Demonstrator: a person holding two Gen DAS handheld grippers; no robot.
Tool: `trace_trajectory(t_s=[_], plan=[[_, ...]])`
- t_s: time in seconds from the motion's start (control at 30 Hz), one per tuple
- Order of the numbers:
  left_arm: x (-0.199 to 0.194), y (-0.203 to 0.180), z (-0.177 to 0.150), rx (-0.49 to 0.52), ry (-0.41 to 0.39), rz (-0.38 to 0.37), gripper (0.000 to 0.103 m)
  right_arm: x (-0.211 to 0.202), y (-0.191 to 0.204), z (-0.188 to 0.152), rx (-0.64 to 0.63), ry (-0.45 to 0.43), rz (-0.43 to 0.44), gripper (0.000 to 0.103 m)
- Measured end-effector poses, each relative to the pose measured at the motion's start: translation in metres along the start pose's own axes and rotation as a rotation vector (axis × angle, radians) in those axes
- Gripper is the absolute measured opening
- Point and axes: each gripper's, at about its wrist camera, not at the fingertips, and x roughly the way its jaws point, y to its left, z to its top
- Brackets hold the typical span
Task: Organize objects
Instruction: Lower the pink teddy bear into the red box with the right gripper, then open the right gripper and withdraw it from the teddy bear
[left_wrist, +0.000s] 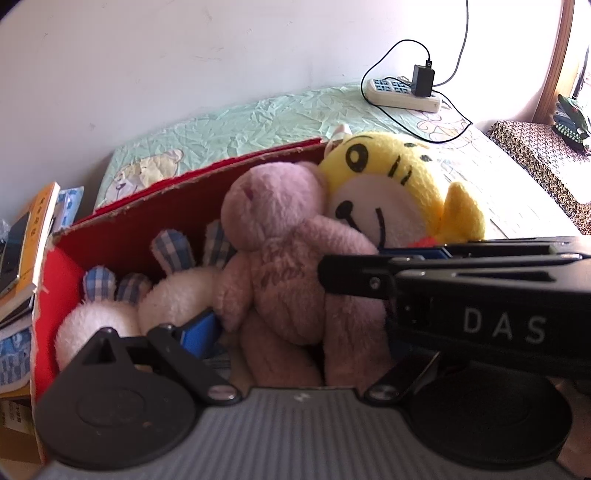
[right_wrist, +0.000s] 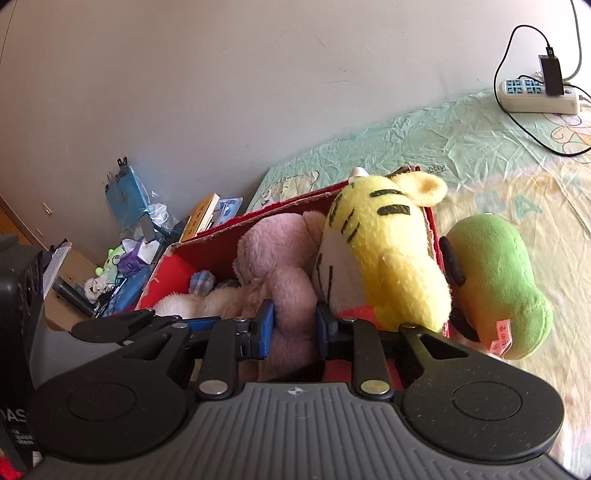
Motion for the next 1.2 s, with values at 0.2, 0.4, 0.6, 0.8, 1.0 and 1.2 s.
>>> trace_trajectory(t_s=[0.2, 0.4, 0.6, 0.8, 1.0, 1.2], plan=[[0.001, -0.004, -0.003, 0.016, -0.012, 0.023, 0.089, -0.002, 0.007, -0.005, -0.037, -0.015, -0.029, 0.024], [0.001, -0.005, -0.003, 0.011, -0.017, 0.035, 0.089, -0.004, 0.007, -0.009, -0.053, -0.032, -0.034, 0.024], [0.001, -0.008, -0.005, 0.005, -0.036, 0.062, 0.089, -0.004, 0.007, -0.011, -0.071, -0.048, -0.03, 0.024], [-0.001, -0.009, -0.01, -0.029, -0.056, 0.086, 0.089, -0.006, 0.007, -0.014, -0.084, -0.062, -0.019, 0.024], [-0.002, -0.009, -0.014, -0.07, -0.062, 0.098, 0.088, -0.009, 0.005, -0.015, -0.095, -0.061, 0.002, 0.025], [-0.013, -0.021, -0.014, -0.077, -0.072, 0.172, 0.088, -0.018, 0.0, -0.011, -0.106, -0.02, 0.043, 0.025]])
